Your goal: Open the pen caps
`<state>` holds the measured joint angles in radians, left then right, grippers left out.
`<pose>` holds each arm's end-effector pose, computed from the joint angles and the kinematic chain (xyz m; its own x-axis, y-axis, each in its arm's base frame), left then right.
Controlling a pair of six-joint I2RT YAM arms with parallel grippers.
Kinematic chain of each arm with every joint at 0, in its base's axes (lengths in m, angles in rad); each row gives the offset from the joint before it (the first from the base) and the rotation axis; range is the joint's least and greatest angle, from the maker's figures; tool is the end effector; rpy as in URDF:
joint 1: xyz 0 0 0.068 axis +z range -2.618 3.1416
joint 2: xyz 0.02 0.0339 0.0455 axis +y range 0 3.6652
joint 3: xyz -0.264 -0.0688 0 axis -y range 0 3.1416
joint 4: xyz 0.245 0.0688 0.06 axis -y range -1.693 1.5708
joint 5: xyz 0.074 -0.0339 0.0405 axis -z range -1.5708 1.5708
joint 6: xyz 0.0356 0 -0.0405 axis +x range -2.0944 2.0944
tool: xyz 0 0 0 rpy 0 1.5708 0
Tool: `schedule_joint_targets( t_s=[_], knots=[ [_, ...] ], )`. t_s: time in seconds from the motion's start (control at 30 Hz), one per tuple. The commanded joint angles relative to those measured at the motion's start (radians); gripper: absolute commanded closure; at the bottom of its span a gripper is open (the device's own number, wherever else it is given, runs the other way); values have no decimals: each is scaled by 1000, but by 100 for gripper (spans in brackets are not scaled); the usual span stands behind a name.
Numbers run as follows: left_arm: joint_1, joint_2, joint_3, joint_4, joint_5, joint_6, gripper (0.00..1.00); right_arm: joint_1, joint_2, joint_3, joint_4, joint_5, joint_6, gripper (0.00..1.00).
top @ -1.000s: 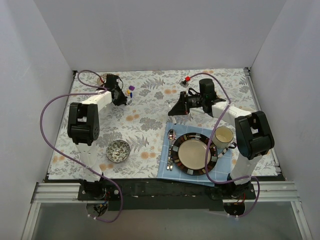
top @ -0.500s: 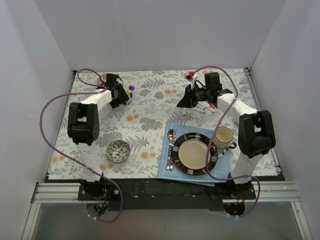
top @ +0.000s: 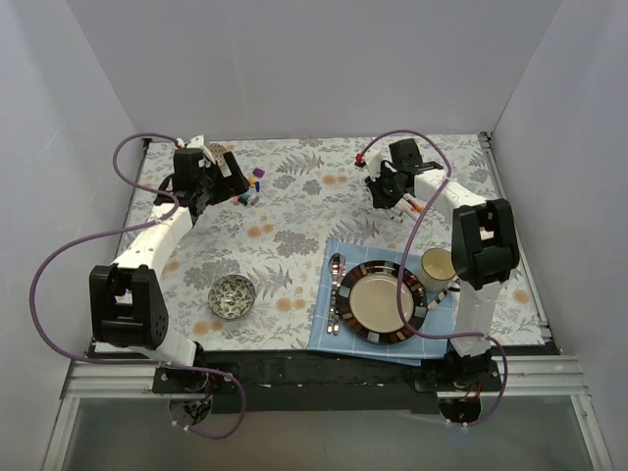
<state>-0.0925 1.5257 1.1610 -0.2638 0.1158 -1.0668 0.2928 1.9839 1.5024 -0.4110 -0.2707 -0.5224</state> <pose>0.3450 -0.0361 0.2816 -0.4446 -0.8323 -0.3312 -0.4234 0.5210 -0.7411 0.4174 0.1358 0.2107 -0.4271 -0.6309 -0.6477 -0.7522 0.6454 -0.1326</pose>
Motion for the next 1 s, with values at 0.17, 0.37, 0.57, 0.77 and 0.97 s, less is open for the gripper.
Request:
schedule_joint_targets(
  t_s=[0.17,0.37,0.57,0.77,0.97],
  knots=[
    [30,-122,-118,43,5,27,2,11,33,48,-42,194,-142,64],
    [89,-144,-170,70,58,-41,2,12,10,41,-35,211,-136,50],
    [264,-154,-245,136,84,-165,2,11,-163,-73,50,-22,-85,51],
    [402,-47,-230,176,150,-256,8,12,-313,-197,161,-396,17,51],
    [415,135,-89,112,68,-210,39,19,-341,-212,181,-527,79,53]
  ],
)
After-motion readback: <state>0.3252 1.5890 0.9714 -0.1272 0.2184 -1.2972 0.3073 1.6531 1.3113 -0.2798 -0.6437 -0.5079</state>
